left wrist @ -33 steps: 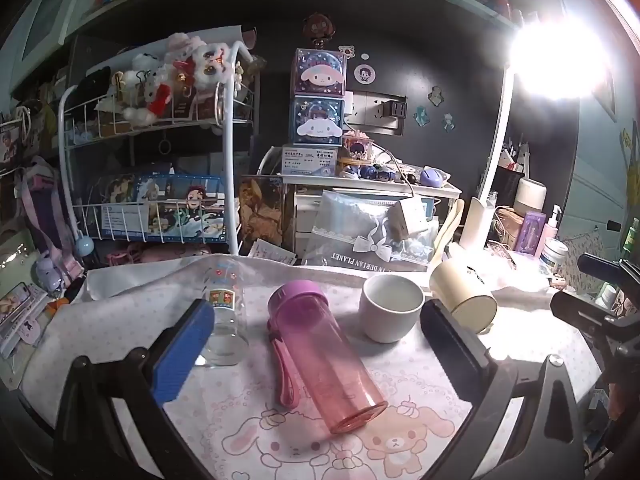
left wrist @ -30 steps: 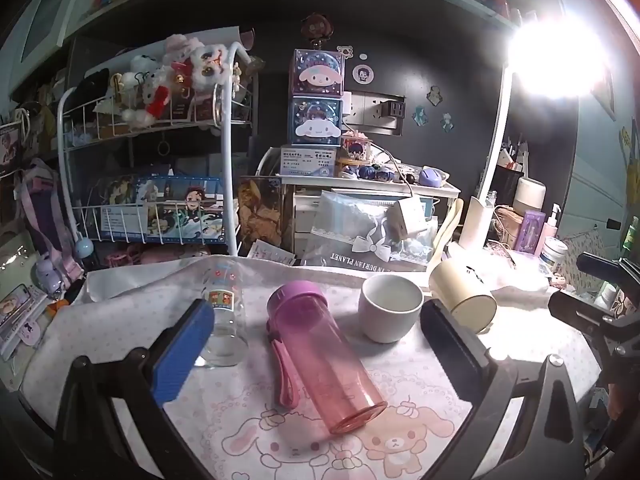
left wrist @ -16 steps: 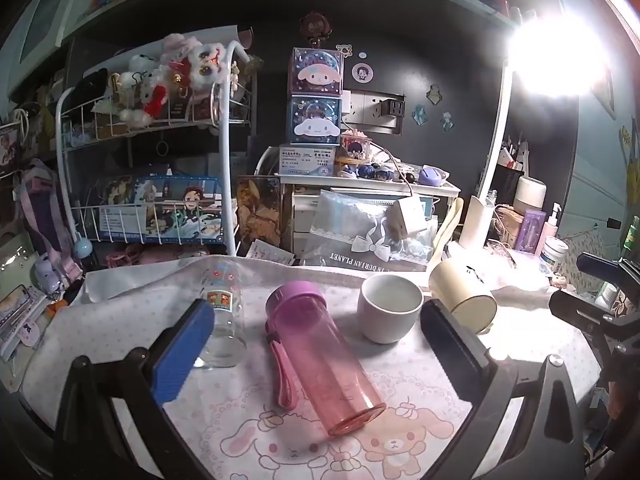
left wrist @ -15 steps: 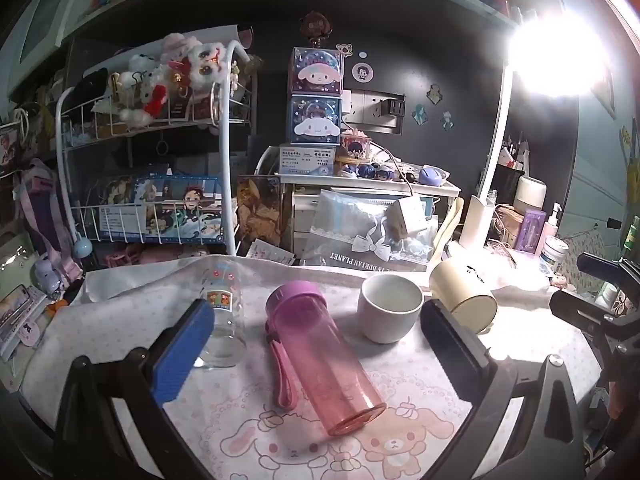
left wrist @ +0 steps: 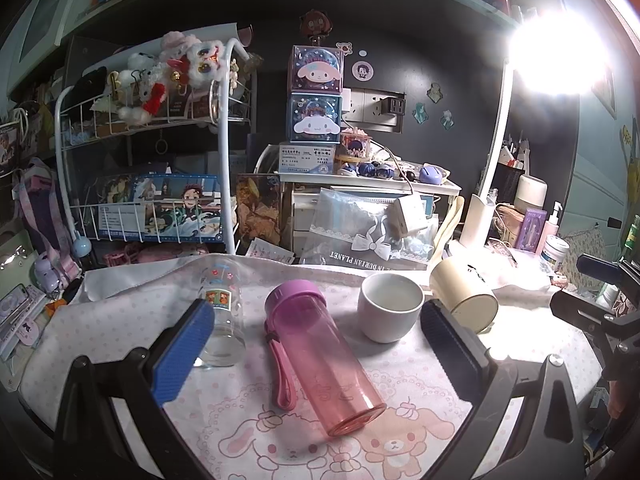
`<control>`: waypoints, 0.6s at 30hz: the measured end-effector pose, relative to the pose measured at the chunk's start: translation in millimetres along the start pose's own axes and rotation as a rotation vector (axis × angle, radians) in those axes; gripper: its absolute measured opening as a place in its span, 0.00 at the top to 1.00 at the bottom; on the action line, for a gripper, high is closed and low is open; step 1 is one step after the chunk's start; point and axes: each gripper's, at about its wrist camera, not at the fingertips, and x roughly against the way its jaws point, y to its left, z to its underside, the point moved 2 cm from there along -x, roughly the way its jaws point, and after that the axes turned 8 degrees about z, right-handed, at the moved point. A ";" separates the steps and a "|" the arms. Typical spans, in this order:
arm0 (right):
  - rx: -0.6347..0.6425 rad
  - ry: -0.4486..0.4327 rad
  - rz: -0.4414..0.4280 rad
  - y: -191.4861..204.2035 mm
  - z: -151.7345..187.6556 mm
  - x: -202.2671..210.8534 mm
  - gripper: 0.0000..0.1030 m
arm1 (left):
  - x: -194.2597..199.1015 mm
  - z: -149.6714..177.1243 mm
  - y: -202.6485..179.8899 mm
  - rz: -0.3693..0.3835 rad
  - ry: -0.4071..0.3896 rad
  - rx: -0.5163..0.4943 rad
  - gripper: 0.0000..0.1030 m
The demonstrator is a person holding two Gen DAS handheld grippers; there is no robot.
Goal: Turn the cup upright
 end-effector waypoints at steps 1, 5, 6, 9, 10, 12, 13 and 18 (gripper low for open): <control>-0.001 0.000 0.001 0.2 -0.3 -0.5 0.01 | -0.8 0.0 -0.2 0.001 0.000 0.001 0.01; 0.002 0.002 0.003 -1.0 0.7 -2.1 0.01 | -1.7 0.1 -0.8 0.000 0.001 0.001 0.01; 0.003 0.003 0.004 -1.5 2.3 -3.3 0.01 | -1.4 0.1 -0.7 0.000 0.001 0.001 0.01; 0.000 0.004 0.002 -2.0 3.3 -4.0 0.01 | -0.1 0.1 -0.2 -0.002 0.001 0.000 0.01; 0.001 0.004 0.003 -1.8 2.9 -3.8 0.01 | -1.5 0.0 -0.8 -0.003 0.000 0.001 0.01; 0.001 0.003 0.004 -1.5 4.0 -4.0 0.01 | -0.1 0.1 -0.1 -0.001 0.001 0.000 0.01; 0.002 0.004 0.003 -2.1 3.0 -4.0 0.01 | -1.7 0.6 -1.4 -0.001 0.002 0.002 0.01; 0.001 0.005 0.000 -1.6 3.3 -4.5 0.01 | -2.9 1.9 -2.3 0.000 0.003 0.001 0.01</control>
